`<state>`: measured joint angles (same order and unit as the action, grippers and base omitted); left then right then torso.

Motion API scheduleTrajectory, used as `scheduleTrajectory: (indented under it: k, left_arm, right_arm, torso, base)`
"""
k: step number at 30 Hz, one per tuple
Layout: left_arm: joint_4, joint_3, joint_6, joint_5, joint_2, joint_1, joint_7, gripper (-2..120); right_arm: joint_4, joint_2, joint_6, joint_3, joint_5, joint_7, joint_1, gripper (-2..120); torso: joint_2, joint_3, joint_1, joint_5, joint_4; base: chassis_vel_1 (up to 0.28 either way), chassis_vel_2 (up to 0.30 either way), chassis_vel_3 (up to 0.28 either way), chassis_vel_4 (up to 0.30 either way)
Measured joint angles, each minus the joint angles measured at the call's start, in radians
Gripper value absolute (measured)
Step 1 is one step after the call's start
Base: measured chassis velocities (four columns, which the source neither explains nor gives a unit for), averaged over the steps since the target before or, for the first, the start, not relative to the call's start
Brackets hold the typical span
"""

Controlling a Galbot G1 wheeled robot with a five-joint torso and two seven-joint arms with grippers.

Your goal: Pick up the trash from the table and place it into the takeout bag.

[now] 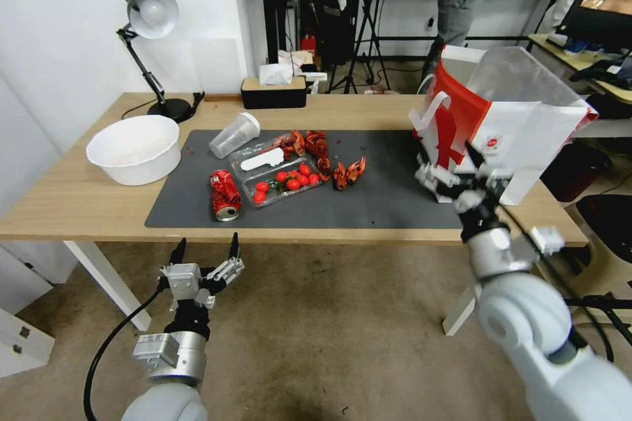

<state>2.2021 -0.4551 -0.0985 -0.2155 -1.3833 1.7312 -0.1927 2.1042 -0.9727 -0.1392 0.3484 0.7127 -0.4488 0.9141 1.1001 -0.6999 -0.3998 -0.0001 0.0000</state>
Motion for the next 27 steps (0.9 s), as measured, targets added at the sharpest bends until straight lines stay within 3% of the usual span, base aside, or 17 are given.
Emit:
scheduleTrajectory:
  k: [7, 12, 16, 20, 27]
  left_arm:
    - [-0.009, 0.003, -0.003, -0.008, 0.006, -0.007, 0.001, 100]
    - [-0.01, 0.003, -0.005, -0.014, 0.011, -0.008, 0.001, 100]
    - [-0.014, 0.001, -0.008, -0.021, 0.015, -0.009, 0.002, 100]
    - [-0.016, 0.002, -0.009, -0.022, 0.014, -0.011, 0.003, 100]
    - [-0.015, 0.0, -0.013, -0.022, 0.013, -0.008, 0.004, 100]
  right_arm:
    - [0.084, -0.029, 0.127, 0.061, -0.071, 0.172, 0.282, 100]
    - [0.08, -0.081, 0.221, 0.075, -0.135, 0.262, 0.433, 100]
    - [0.02, -0.136, 0.361, 0.084, -0.189, 0.379, 0.615, 100]
    - [-0.021, -0.169, 0.429, 0.091, -0.225, 0.412, 0.707, 100]
    - [-0.058, -0.207, 0.467, 0.081, -0.242, 0.418, 0.768, 100]
  torso:
    - [0.0, 0.0, 0.0, 0.0002, 0.0]
    - [0.0, 0.0, 0.0, -0.0001, 0.0]
    - [0.0, 0.0, 0.0, 0.0001, 0.0]
    - [0.0, 0.0, 0.0, 0.0, -0.0001]
    - [0.0, 0.0, 0.0, 0.0, 0.0]
  base:
    - [0.0, 0.0, 0.0, 0.0]
    - [0.0, 0.0, 0.0, 0.0]
    - [0.0, 0.0, 0.0, 0.0]
    - [0.0, 0.0, 0.0, 0.0]
    - [0.0, 0.0, 0.0, 0.0]
